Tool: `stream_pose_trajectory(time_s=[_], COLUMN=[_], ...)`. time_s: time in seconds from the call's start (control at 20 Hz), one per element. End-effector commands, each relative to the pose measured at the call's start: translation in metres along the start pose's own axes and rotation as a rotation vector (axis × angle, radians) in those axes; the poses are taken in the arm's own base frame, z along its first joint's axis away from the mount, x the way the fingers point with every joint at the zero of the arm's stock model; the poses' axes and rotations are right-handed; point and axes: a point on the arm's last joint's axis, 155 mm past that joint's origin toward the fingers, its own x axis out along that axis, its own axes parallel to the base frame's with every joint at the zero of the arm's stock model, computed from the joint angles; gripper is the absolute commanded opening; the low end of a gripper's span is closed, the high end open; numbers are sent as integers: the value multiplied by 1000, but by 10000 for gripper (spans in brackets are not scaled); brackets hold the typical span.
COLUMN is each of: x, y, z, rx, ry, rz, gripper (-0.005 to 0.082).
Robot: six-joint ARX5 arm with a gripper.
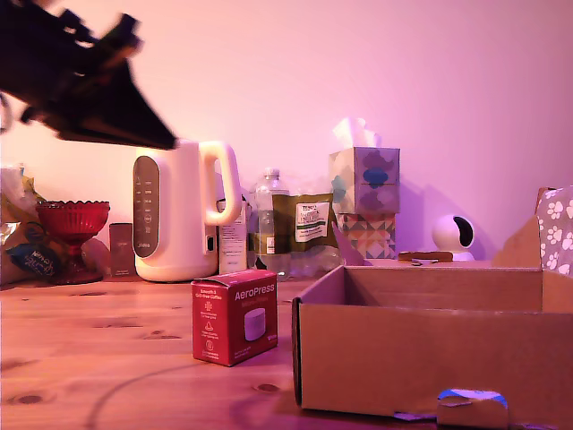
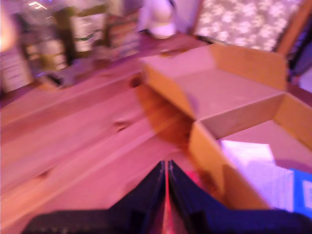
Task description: Pick the red carton of coffee filters and place it in the cardboard box
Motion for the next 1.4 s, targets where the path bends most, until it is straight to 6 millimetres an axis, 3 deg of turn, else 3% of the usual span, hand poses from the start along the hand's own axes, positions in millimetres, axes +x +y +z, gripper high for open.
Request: stream_pose_trajectory(time_s=[0.0, 0.2, 0.4, 0.45, 0.5, 0.6, 0.65, 0.85, 1.0, 1.1, 1.35], x=[-2, -3, -3, -4, -4, -3, -2, 10, 22, 30, 51], y=[2, -3, -10, -12, -14, -16, -17, -17, -23, -26, -18], z=[-14, -51, -61, -62, -63, -65, -62, -63, -84, -86, -94], rx=[-26, -35, -30, -31, -32, -32, -31, -29, -30, -20, -17], ry=[-11, 64, 103, 108, 111, 115, 105, 89, 158, 155, 200], rz=[26, 22, 5, -5, -14, -25, -27, -34, -48, -55, -9], gripper=[-24, -24, -23, 14, 126, 461, 535, 589, 590, 650, 715])
